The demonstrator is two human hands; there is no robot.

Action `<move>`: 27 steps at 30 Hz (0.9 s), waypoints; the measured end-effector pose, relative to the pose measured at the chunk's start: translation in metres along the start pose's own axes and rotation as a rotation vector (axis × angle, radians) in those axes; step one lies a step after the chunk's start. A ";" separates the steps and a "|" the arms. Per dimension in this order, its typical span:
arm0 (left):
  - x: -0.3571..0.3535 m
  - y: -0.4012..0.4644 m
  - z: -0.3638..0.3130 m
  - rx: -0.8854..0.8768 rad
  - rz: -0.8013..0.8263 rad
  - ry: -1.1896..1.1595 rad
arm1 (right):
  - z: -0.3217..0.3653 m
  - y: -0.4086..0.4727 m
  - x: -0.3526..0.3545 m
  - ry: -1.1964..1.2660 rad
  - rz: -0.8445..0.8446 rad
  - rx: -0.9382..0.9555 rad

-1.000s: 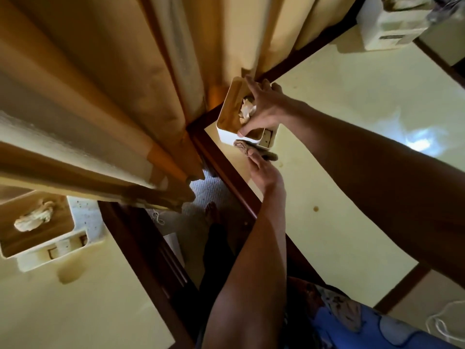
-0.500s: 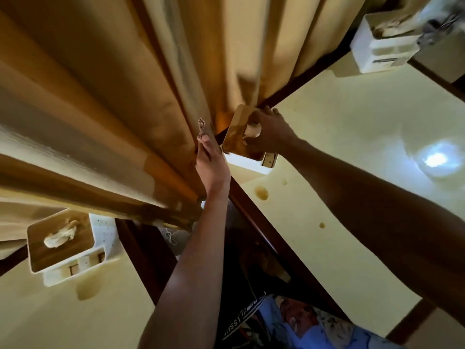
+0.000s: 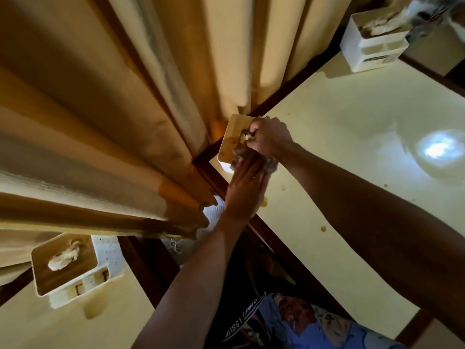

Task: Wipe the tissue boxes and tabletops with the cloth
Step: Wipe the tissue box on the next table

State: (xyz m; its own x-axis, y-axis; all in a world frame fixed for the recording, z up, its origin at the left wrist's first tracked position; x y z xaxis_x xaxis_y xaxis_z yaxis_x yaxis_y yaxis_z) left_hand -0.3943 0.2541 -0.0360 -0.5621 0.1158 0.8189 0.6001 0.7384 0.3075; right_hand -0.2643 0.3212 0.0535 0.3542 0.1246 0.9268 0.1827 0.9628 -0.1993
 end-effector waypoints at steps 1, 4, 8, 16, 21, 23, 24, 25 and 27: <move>-0.001 0.006 -0.007 0.023 0.004 -0.035 | 0.000 0.000 0.000 -0.008 0.002 0.007; 0.005 0.007 -0.003 0.015 -0.006 -0.094 | -0.003 0.005 0.000 -0.011 0.009 0.014; 0.027 -0.012 0.050 0.053 -0.015 -0.093 | -0.004 0.010 -0.004 -0.023 0.027 -0.025; 0.050 0.040 0.085 0.186 0.164 -0.088 | -0.005 0.007 -0.004 0.000 0.041 -0.023; 0.045 0.094 0.096 0.036 0.284 0.022 | -0.004 0.007 -0.005 0.017 0.017 -0.038; 0.043 0.117 0.095 0.059 0.299 0.024 | -0.003 0.006 -0.003 0.004 0.018 -0.029; 0.040 0.128 0.094 0.068 0.319 0.017 | -0.003 0.006 -0.003 -0.011 0.021 -0.020; 0.036 0.137 0.094 0.075 0.352 0.009 | -0.003 0.006 -0.002 -0.024 0.025 -0.014; 0.031 0.150 0.095 0.080 0.416 0.011 | -0.002 0.006 -0.002 -0.028 0.035 -0.021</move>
State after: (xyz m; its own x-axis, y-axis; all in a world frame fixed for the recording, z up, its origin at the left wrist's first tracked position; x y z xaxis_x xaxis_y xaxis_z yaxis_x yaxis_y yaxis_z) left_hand -0.3762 0.4319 -0.0103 -0.2746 0.4079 0.8708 0.7279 0.6798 -0.0889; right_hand -0.2617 0.3265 0.0492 0.3348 0.1647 0.9278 0.1897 0.9527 -0.2376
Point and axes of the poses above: each hand's wrist, its own y-axis towards the middle knuckle, its own x-axis out of the back of the hand, z = x × y, the point moved 2 cm from there along y, towards the middle knuckle, and after that the axes turned 5 degrees about -y, right-handed, at the moved point
